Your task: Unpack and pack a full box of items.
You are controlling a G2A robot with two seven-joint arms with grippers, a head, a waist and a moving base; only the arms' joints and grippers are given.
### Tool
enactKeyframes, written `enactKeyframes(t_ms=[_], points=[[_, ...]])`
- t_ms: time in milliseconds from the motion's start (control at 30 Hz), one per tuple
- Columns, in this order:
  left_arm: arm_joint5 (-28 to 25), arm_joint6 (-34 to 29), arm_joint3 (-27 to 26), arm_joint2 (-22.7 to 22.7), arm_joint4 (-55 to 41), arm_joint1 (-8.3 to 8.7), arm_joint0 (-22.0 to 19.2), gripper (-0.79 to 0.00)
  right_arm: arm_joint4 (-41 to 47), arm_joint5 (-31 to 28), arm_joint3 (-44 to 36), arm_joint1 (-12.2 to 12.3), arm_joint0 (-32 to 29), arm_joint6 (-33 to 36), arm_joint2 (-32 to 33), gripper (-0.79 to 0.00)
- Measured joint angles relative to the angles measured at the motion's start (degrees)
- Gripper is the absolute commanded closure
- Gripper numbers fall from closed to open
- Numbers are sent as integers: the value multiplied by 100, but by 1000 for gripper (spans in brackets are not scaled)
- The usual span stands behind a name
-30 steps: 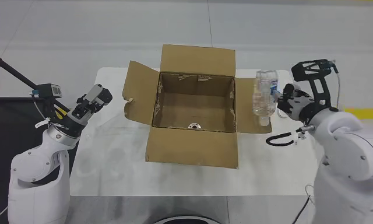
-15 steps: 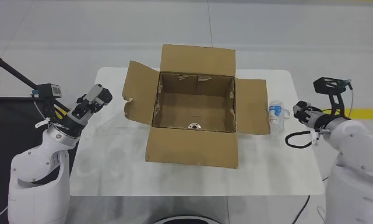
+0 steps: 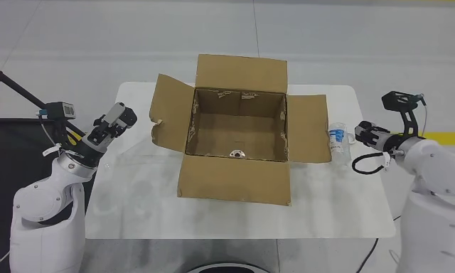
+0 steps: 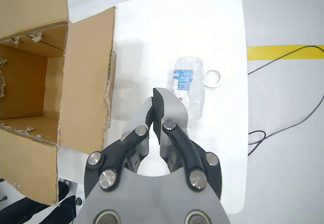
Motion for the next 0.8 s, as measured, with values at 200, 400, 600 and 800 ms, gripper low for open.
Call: enactKeyframes(t_ms=[200,400,600,800], points=[[0,0,0,0,0,0,0,-785,490,-241,-107,71,-103,-53,39,0],[0,0,0,0,0,0,0,-785,552,-213,-196,151,-163,-51,40,0],[0,0,0,0,0,0,0,-785,594,-225,-346,223,-212,-64,-69,0],[0,0,0,0,0,0,0,-785,550,-264,-537,286,-162,-26,-378,0]])
